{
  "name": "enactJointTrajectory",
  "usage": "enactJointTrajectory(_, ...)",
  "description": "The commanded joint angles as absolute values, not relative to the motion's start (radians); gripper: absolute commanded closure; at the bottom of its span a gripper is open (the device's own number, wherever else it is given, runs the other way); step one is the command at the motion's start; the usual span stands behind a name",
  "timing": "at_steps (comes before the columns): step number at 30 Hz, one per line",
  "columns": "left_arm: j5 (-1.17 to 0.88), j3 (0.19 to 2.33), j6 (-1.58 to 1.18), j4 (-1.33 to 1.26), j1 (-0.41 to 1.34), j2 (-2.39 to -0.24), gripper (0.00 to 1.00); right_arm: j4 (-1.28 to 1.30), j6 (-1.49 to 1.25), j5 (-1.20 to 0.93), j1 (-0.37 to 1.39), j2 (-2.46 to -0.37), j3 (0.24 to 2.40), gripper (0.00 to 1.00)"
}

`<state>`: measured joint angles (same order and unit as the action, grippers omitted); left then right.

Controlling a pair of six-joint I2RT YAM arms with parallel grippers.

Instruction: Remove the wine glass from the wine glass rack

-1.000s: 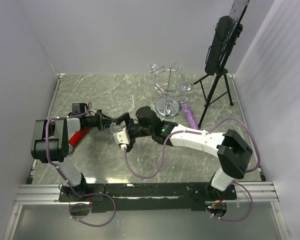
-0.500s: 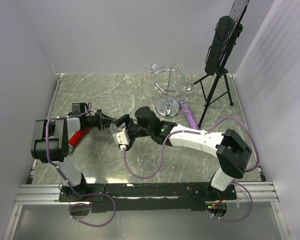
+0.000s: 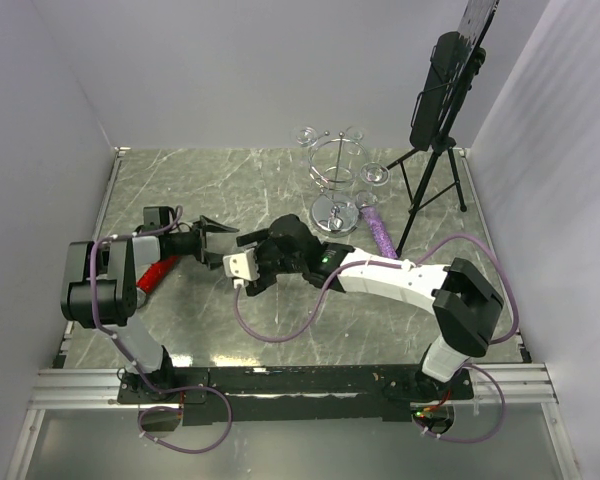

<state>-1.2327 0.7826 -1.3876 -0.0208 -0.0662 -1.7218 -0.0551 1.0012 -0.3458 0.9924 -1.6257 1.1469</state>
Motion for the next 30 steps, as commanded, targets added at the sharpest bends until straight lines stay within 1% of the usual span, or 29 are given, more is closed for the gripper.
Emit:
enactJointTrajectory(1,-1.215,0.767,-1.362,-0.029,-0.086,-1.66,0.26,0.02,0.891,-0.259,0.977,-1.539,1.227,0.58)
enactJointTrajectory(7,-1.18,0.765,-1.295,-0.012,-0.124,-1.632,0.23,0.217,0.712,-0.235,0.921,-1.439,1.259,0.59)
enactJointTrajectory(11,-1.164,0.765,-1.255,0.026,-0.141,-1.617,0.23,0.376,0.533,-0.252,0.826,-1.367,1.292,0.6)
enactJointTrajectory(14,-1.152,0.762,-1.243,0.032,-0.15,-1.615,0.25,0.451,0.465,-0.258,0.743,-1.255,1.243,0.6)
enactJointTrajectory(19,-1.138,0.805,-1.158,0.093,-0.17,-1.637,0.26,0.497,0.407,-0.244,0.626,-1.062,1.105,0.6)
enactJointTrajectory(23,-1.118,0.845,-1.085,0.14,-0.179,-1.655,0.25,0.499,0.374,-0.236,0.532,-0.951,0.993,0.6)
enactJointTrajectory(28,-1.109,0.85,-1.042,0.152,-0.181,-1.664,0.26,0.437,0.353,-0.27,0.483,-0.905,0.914,0.6)
enactJointTrajectory(30,-1.111,0.853,-1.02,0.158,-0.187,-1.667,0.25,0.416,0.356,-0.331,0.486,-0.914,0.911,0.6)
